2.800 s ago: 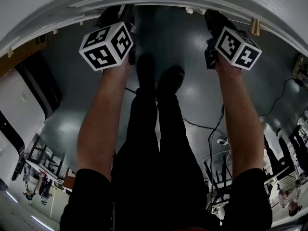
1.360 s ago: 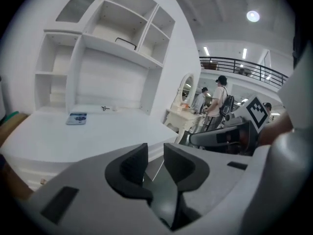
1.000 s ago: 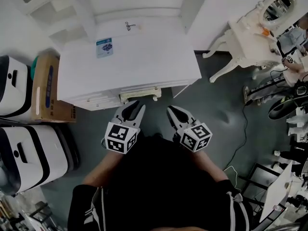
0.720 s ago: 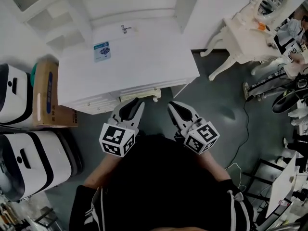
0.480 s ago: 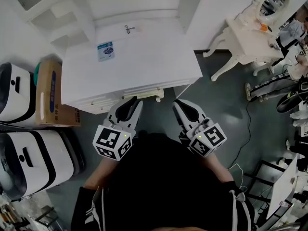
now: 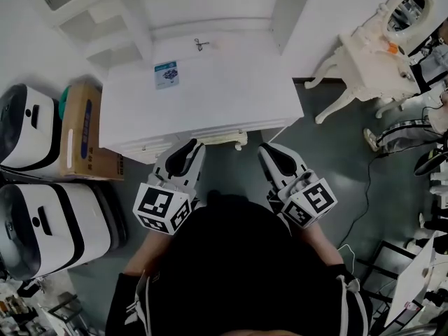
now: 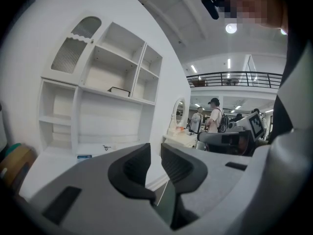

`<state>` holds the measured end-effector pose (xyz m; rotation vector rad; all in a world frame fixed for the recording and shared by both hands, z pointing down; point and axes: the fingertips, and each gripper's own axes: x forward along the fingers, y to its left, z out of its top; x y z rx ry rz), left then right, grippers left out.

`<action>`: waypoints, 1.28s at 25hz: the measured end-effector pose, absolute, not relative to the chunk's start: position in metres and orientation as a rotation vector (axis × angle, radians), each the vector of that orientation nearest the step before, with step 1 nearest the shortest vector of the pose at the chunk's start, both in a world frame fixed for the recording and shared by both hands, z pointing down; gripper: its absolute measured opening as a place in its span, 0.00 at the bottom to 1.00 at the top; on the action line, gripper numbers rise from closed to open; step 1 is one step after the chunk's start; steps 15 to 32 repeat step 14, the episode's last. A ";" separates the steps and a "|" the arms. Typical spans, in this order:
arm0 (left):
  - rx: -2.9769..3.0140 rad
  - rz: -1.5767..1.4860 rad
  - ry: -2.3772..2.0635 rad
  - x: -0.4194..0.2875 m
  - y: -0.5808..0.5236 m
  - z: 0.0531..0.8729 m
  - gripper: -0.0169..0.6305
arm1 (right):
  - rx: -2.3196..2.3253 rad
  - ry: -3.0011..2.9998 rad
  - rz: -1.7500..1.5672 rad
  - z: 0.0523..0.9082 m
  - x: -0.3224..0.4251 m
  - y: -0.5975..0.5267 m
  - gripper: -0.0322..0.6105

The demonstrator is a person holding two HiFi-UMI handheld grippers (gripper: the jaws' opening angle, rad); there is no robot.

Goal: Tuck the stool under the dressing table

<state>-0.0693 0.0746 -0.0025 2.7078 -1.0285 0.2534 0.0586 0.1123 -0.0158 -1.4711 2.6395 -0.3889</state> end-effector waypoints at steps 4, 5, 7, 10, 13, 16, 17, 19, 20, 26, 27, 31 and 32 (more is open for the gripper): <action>2.705 0.260 -1.026 -0.072 0.074 0.003 0.14 | -1.465 2.644 -0.387 -0.014 0.054 0.110 0.08; 2.704 0.261 -1.025 -0.073 0.074 0.004 0.14 | -1.465 2.645 -0.385 -0.013 0.053 0.111 0.08; 2.704 0.264 -1.021 -0.074 0.074 0.005 0.14 | -1.465 2.646 -0.385 -0.013 0.051 0.111 0.08; 2.705 0.264 -1.005 -0.072 0.072 0.006 0.14 | -1.464 2.648 -0.393 -0.010 0.048 0.110 0.08; 2.709 0.263 -0.983 -0.070 0.071 0.009 0.14 | -1.460 2.648 -0.411 -0.005 0.045 0.109 0.08; 2.711 0.263 -0.976 -0.069 0.071 0.010 0.14 | -1.458 2.648 -0.417 -0.004 0.044 0.109 0.08; 2.711 0.263 -0.976 -0.069 0.071 0.010 0.14 | -1.458 2.648 -0.417 -0.004 0.044 0.109 0.08; 2.711 0.263 -0.976 -0.069 0.071 0.010 0.14 | -1.458 2.648 -0.417 -0.004 0.044 0.109 0.08; 2.711 0.263 -0.976 -0.069 0.071 0.010 0.14 | -1.458 2.648 -0.417 -0.004 0.044 0.109 0.08; 2.711 0.263 -0.976 -0.069 0.071 0.010 0.14 | -1.458 2.648 -0.417 -0.004 0.044 0.109 0.08; 2.711 0.263 -0.976 -0.069 0.071 0.010 0.14 | -1.458 2.648 -0.417 -0.004 0.044 0.109 0.08; 2.711 0.263 -0.976 -0.069 0.071 0.010 0.14 | -1.458 2.648 -0.417 -0.004 0.044 0.109 0.08; 2.711 0.263 -0.976 -0.069 0.071 0.010 0.14 | -1.458 2.648 -0.417 -0.004 0.044 0.109 0.08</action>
